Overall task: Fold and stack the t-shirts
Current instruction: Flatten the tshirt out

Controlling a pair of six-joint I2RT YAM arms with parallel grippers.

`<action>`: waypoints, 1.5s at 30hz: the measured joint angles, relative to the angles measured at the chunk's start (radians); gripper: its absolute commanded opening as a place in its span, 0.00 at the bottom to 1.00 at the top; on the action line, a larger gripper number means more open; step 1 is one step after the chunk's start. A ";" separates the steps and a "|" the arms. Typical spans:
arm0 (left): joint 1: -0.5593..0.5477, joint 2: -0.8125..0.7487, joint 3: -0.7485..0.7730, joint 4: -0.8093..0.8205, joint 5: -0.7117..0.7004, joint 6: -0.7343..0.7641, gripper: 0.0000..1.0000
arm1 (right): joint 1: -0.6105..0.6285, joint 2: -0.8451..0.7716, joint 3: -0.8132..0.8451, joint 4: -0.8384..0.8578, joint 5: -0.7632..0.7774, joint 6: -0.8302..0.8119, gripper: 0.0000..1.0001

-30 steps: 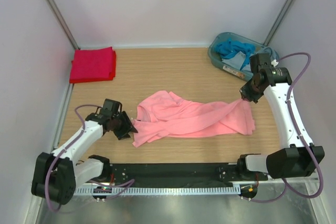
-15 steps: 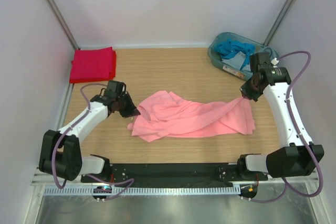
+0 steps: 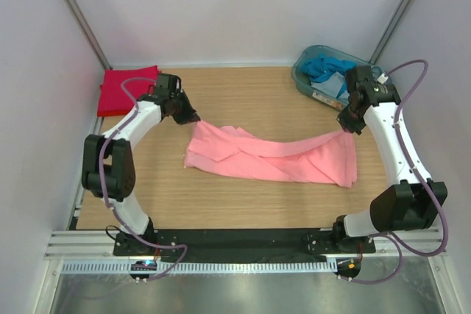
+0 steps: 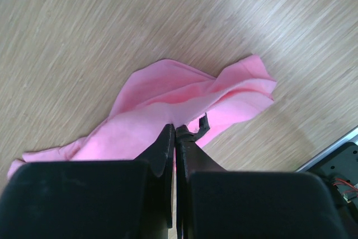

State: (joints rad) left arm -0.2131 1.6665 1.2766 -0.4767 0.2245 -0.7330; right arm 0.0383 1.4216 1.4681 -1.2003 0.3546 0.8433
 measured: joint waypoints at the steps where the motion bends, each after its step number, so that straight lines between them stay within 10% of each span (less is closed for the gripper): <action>1: 0.003 0.053 0.023 0.000 0.001 0.008 0.11 | 0.000 -0.002 -0.014 0.003 0.001 0.000 0.01; 5: 0.011 0.202 0.109 -0.033 0.007 0.036 0.38 | 0.000 -0.002 -0.074 0.014 0.000 -0.005 0.01; 12: 0.024 0.127 0.127 -0.120 -0.032 0.071 0.35 | 0.000 -0.003 -0.109 0.023 -0.010 -0.012 0.01; 19: 0.026 -0.117 -0.180 -0.083 -0.016 0.015 0.36 | 0.000 -0.003 -0.109 0.036 -0.029 -0.019 0.01; 45: 0.031 -0.042 -0.331 0.136 0.003 -0.114 0.41 | 0.006 -0.003 -0.109 0.049 -0.051 -0.021 0.01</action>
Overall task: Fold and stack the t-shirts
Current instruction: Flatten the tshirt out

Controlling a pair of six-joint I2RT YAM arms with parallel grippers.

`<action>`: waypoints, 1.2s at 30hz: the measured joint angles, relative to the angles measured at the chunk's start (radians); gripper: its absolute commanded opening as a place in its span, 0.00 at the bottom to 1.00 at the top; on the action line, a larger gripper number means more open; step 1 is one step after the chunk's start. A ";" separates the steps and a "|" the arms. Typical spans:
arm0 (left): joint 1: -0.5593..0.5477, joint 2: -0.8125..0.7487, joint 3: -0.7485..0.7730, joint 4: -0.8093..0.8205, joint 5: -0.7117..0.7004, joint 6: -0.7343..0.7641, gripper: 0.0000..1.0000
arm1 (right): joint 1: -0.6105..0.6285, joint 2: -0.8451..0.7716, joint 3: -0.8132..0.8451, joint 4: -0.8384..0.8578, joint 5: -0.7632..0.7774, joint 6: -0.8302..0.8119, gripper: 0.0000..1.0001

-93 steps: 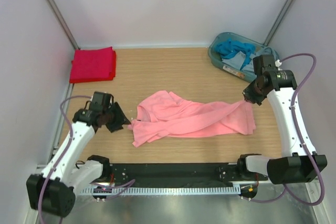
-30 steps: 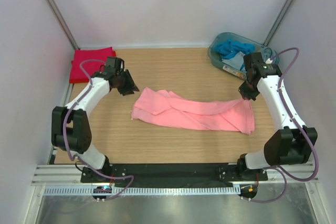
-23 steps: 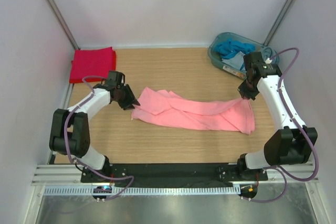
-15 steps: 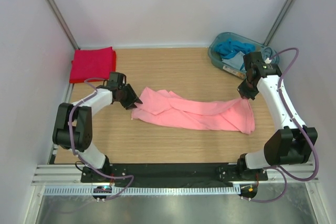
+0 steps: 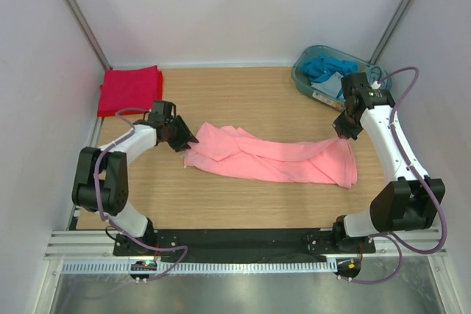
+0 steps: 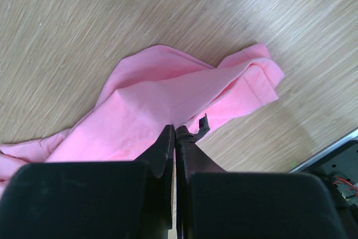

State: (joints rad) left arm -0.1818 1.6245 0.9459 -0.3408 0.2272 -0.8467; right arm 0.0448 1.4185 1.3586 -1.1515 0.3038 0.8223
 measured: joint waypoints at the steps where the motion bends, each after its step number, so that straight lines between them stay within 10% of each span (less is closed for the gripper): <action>1: 0.001 -0.014 0.000 -0.005 0.000 0.008 0.41 | 0.000 0.000 0.000 0.000 0.000 0.000 0.01; 36: 0.006 0.031 -0.030 0.033 -0.018 0.038 0.32 | 0.000 -0.024 -0.070 0.018 -0.007 0.058 0.01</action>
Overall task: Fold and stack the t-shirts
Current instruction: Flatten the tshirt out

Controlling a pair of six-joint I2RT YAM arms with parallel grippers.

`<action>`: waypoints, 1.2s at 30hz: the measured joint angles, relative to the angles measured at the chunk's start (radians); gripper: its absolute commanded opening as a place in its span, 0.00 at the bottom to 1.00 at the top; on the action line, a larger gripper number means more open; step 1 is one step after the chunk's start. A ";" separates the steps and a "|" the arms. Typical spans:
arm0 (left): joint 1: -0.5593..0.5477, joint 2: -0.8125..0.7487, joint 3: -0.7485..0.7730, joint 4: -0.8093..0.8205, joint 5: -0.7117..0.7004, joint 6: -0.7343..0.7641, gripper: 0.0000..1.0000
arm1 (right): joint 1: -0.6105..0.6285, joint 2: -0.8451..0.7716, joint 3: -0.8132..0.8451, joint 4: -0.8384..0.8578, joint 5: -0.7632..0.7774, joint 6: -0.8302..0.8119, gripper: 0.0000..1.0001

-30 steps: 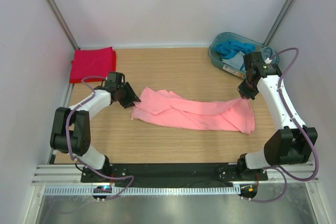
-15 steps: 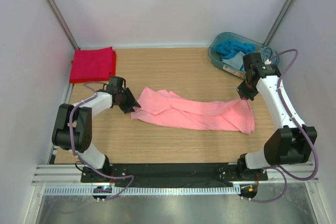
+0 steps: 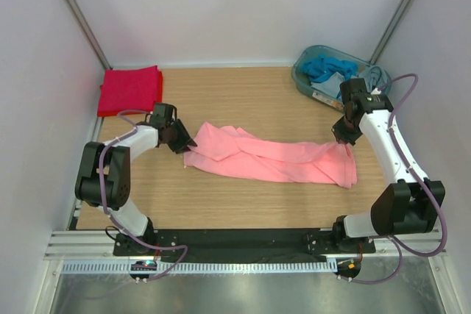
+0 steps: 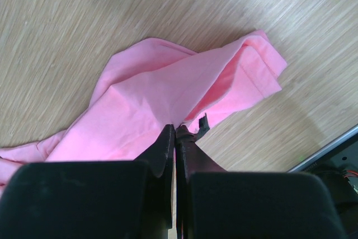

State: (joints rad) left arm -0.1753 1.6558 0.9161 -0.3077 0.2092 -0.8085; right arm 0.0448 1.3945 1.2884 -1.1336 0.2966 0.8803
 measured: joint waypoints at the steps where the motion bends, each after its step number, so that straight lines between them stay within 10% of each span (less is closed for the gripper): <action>1: 0.000 0.002 0.008 0.003 0.000 0.000 0.31 | 0.000 -0.002 -0.002 0.000 0.000 0.002 0.01; 14: 0.000 0.018 0.026 0.005 0.014 -0.026 0.00 | 0.000 -0.036 -0.045 -0.001 -0.001 0.014 0.01; 26: 0.000 -0.077 0.170 -0.240 -0.026 -0.048 0.00 | 0.000 -0.043 -0.012 -0.022 0.035 0.010 0.01; 36: 0.005 -0.310 0.572 -0.406 -0.200 -0.210 0.00 | 0.000 0.077 0.516 0.022 0.036 0.008 0.01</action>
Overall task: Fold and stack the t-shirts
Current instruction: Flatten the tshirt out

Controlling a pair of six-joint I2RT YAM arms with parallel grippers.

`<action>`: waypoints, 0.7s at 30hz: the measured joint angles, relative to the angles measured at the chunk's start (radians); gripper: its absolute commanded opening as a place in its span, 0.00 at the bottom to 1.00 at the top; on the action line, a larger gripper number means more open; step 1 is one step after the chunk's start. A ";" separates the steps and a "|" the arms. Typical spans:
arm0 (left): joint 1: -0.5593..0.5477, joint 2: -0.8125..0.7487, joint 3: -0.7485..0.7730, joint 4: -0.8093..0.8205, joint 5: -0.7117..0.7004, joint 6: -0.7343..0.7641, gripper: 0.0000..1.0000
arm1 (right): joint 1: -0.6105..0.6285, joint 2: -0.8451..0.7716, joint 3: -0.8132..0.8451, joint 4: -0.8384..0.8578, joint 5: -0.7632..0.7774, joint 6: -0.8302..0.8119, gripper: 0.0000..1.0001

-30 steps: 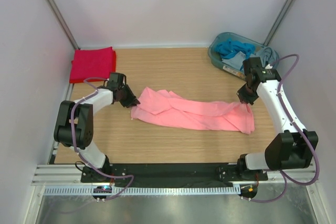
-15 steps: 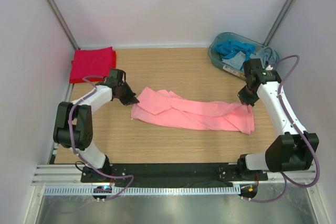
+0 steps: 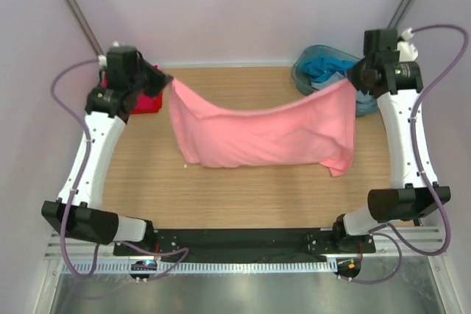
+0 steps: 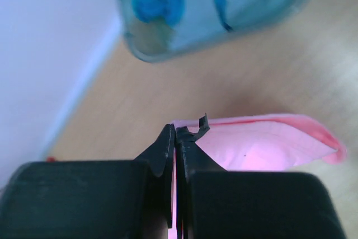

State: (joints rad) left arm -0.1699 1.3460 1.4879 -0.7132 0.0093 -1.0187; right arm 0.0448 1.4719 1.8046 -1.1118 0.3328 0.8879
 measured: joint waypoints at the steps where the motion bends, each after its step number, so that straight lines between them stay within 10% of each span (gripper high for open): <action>1: 0.002 0.030 0.114 -0.007 -0.002 -0.014 0.00 | 0.000 0.031 0.092 0.013 -0.003 -0.003 0.01; 9: 0.008 0.337 0.962 -0.142 -0.003 -0.049 0.00 | 0.000 0.108 0.536 0.124 -0.077 0.022 0.01; 21: 0.008 -0.163 0.660 -0.382 -0.049 -0.004 0.00 | 0.000 -0.377 0.217 -0.072 -0.206 0.079 0.01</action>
State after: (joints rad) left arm -0.1616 1.1828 2.1475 -1.0950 -0.0399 -1.0225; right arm 0.0444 1.0954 2.0220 -1.1843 0.1265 0.9668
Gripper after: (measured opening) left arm 0.007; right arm 0.036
